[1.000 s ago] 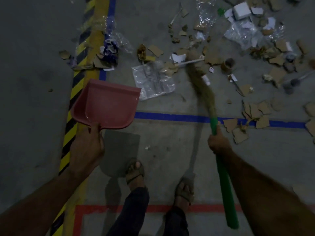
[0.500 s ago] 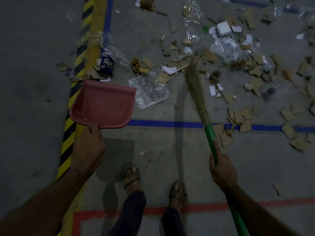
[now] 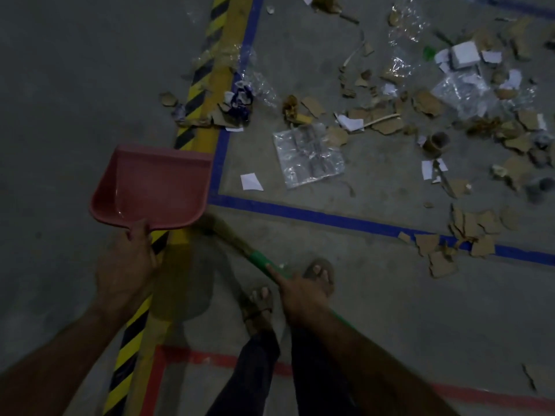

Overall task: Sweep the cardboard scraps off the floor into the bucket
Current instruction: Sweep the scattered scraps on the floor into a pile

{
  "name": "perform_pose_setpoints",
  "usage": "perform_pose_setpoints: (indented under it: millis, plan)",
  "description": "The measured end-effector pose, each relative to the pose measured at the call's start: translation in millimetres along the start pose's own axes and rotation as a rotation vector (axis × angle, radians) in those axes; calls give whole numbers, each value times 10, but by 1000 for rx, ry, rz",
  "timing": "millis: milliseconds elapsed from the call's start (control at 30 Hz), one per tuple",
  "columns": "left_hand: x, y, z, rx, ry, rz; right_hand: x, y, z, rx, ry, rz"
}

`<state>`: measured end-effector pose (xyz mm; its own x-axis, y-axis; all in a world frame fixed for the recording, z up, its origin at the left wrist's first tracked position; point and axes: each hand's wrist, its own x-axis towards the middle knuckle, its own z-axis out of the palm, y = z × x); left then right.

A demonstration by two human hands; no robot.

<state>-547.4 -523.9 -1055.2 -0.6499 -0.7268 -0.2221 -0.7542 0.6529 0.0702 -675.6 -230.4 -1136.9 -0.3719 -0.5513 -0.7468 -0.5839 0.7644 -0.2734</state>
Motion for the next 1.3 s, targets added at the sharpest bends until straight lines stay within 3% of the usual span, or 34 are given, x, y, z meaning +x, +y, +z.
perform_pose_setpoints:
  millis: [200,300,600,733,867,1067,1300]
  plan:
    - [-29,130,338,12,-73,36,370,331,-20,313,-33,326]
    - [35,344,475,4,-86,46,283,905,-97,496,27,463]
    - [446,1287,628,-3,2,192,143,2870,-880,714,308,810]
    - [604,1613,555,47,-6,259,-60,3100,-1144,550,499,790]
    - [723,1858,441,39,-33,270,-384,2989,-1207,461,624,653]
    - [842,2052,174,47,-26,261,-647,2543,-1157,415,651,557]
    - [770,1791,-22,2,-41,90,-409,1771,-1117,312,480,370]
